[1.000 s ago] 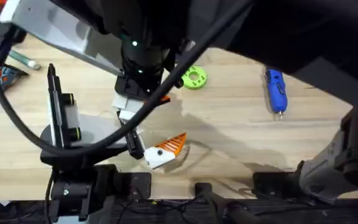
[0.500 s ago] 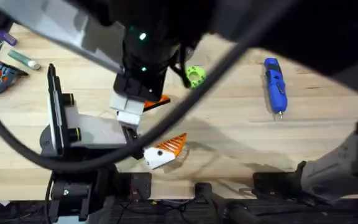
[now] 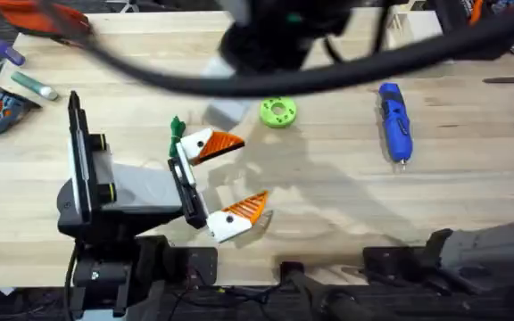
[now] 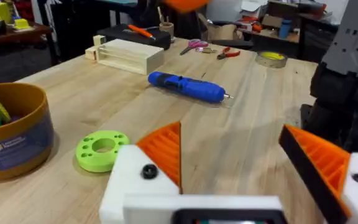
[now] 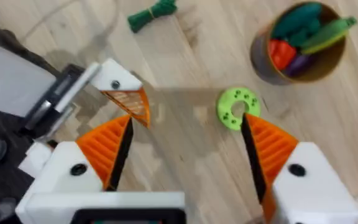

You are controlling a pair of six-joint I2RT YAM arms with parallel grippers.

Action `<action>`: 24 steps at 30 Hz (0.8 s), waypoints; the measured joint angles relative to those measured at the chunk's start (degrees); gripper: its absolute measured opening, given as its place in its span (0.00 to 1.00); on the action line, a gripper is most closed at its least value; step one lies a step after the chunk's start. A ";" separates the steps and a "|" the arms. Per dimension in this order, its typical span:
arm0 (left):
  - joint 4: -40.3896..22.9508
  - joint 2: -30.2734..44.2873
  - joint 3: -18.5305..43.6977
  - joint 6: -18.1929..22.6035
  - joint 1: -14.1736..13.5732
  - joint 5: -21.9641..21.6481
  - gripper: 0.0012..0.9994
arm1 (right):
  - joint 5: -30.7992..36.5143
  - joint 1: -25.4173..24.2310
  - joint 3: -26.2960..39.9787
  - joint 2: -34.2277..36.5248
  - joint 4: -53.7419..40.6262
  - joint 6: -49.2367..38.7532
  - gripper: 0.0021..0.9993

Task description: Pick up the gripper from the table and insert it into the empty holder that is missing its gripper. Then pick up a screw, insert it into the mounting hole, and use the screwdriver to tighten it. Finally, clean up the table by picking up the vegetable and placing it into the bucket.

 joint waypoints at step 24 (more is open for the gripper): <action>0.00 0.00 0.00 0.00 0.00 -0.02 0.99 | 1.27 -30.67 -53.60 -33.87 23.61 21.32 0.99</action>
